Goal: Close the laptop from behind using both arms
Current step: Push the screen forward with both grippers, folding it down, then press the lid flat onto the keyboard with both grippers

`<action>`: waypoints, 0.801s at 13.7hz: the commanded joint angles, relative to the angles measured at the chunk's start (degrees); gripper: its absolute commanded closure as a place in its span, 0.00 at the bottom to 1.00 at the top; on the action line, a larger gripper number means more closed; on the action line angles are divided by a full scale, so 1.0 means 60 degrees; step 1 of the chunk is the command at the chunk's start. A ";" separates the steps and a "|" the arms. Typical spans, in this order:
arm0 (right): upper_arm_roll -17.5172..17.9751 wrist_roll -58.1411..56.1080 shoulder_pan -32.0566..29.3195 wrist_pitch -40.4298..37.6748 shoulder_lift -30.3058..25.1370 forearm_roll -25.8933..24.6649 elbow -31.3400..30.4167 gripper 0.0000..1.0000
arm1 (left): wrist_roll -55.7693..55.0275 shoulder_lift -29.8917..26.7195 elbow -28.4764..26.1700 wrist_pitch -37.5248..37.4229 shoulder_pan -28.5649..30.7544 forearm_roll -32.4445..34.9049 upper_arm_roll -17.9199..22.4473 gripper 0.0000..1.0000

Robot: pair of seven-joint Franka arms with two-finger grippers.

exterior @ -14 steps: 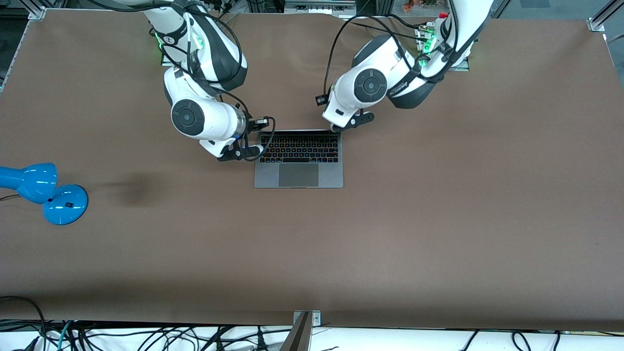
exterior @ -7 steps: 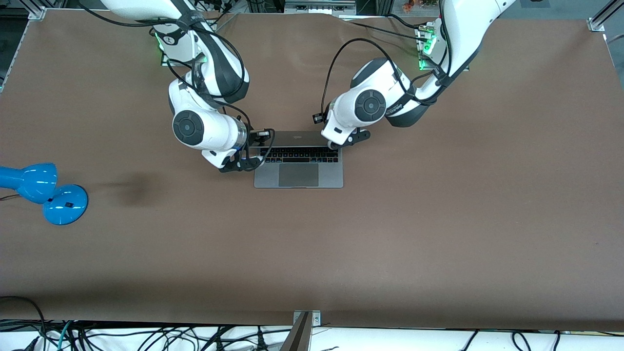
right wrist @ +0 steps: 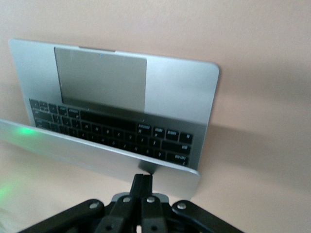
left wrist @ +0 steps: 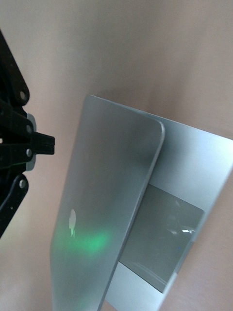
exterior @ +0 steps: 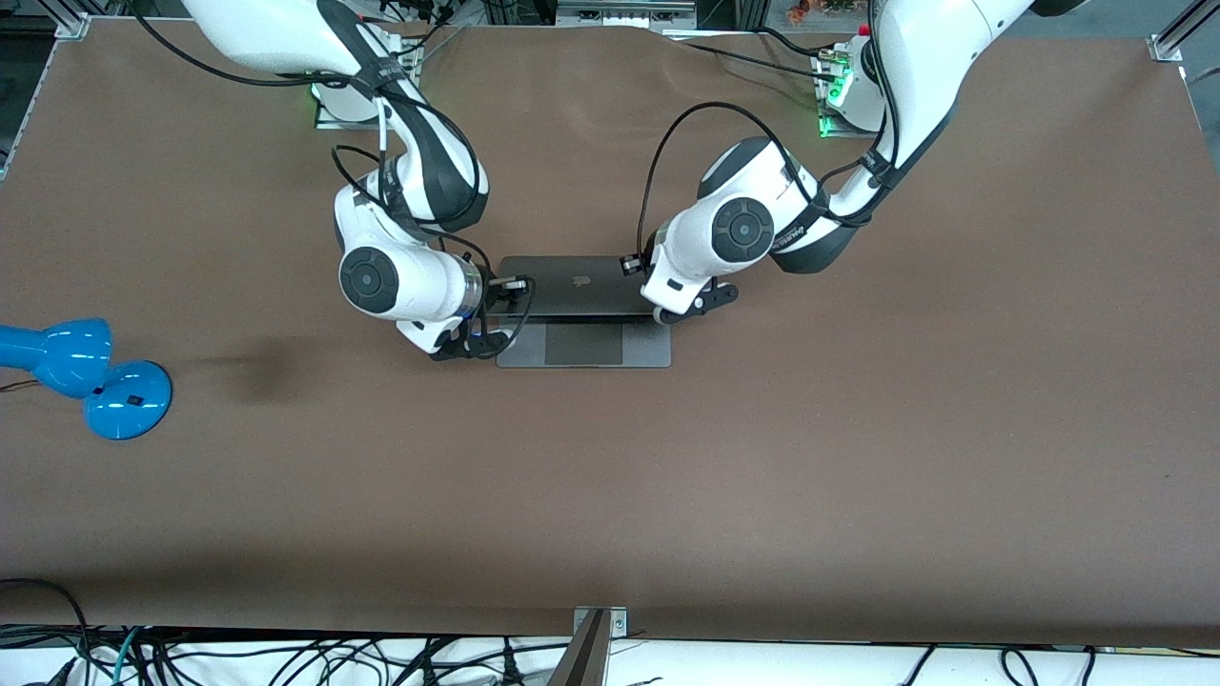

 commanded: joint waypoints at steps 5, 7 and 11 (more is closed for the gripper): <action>-0.0319 -0.0608 0.0079 0.0648 0.0852 -0.0148 0.0540 0.98 | -0.0097 0.0953 0.0898 -0.0052 -0.0268 0.0822 0.0376 1.00; -0.0538 -0.0856 0.0225 0.0955 0.1043 -0.0148 0.0540 0.98 | -0.0024 0.1114 0.0999 0.0151 -0.0720 0.0808 0.0960 1.00; -0.0598 -0.0872 0.0255 0.1438 0.1350 -0.0133 0.0555 0.98 | 0.0035 0.1786 0.1526 0.0519 -0.1805 0.0807 0.2221 1.00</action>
